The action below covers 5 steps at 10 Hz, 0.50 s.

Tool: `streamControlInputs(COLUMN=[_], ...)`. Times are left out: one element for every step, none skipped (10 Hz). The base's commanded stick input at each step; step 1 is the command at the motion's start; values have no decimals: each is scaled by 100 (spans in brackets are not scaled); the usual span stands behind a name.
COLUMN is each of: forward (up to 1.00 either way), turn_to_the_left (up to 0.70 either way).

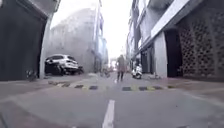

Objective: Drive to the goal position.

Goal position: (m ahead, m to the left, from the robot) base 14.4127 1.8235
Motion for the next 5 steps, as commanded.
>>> streamControlInputs(forward=[100, 100, 100, 100, 100], turn_to_the_left=[0, 0, 0, 0, 0])
